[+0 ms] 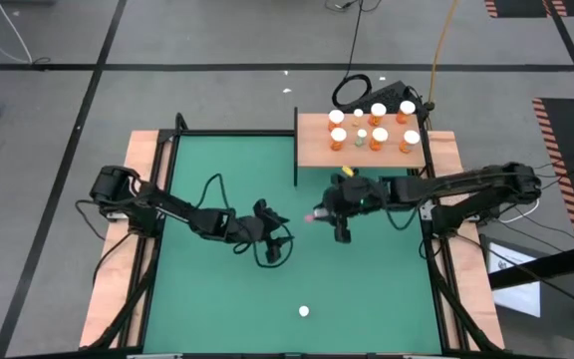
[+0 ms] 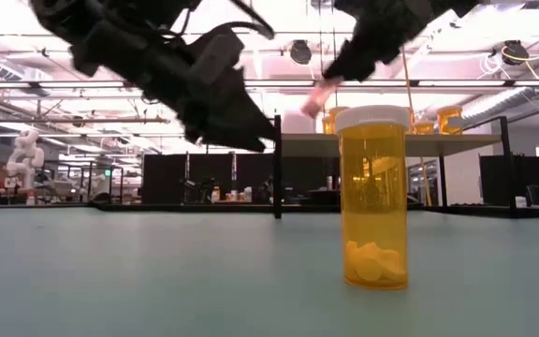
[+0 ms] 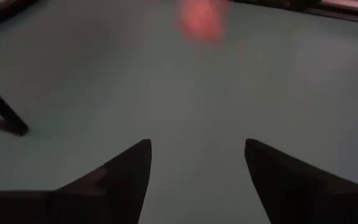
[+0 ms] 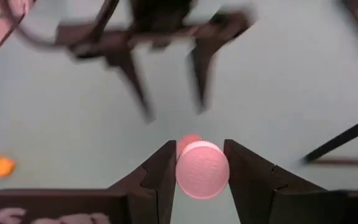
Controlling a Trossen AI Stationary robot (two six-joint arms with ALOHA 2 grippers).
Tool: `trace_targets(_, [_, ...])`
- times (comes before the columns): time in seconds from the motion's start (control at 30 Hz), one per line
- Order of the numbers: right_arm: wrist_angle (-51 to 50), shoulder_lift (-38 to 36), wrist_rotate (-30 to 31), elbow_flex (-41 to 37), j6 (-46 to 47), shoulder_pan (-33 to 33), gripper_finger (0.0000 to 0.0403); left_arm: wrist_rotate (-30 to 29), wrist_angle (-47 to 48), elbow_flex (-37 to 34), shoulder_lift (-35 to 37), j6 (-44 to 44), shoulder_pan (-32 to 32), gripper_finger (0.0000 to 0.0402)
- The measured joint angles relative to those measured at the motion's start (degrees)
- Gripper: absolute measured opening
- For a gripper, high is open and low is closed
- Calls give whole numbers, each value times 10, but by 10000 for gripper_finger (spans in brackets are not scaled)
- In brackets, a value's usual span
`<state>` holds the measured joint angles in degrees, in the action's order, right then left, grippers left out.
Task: Pick and place medicine bottles onto shelf by color
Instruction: Put the pink pill bottle on the shelf
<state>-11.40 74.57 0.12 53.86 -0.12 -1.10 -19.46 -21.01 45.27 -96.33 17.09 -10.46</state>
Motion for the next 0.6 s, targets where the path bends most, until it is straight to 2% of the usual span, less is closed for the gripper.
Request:
trace_targets(0.1, [-24,-1,0,43,-35,30,118,0,-38,-17,-4,4,-11,250])
trace_targets(0.3, [-104,34,-1,173,-99,93,118,-2,-35,-25,-6,7,-17,244])
trace_targets(0.6, [-241,145,-4,388,-200,188,118,-61,-32,-25,-13,-3,-11,243])
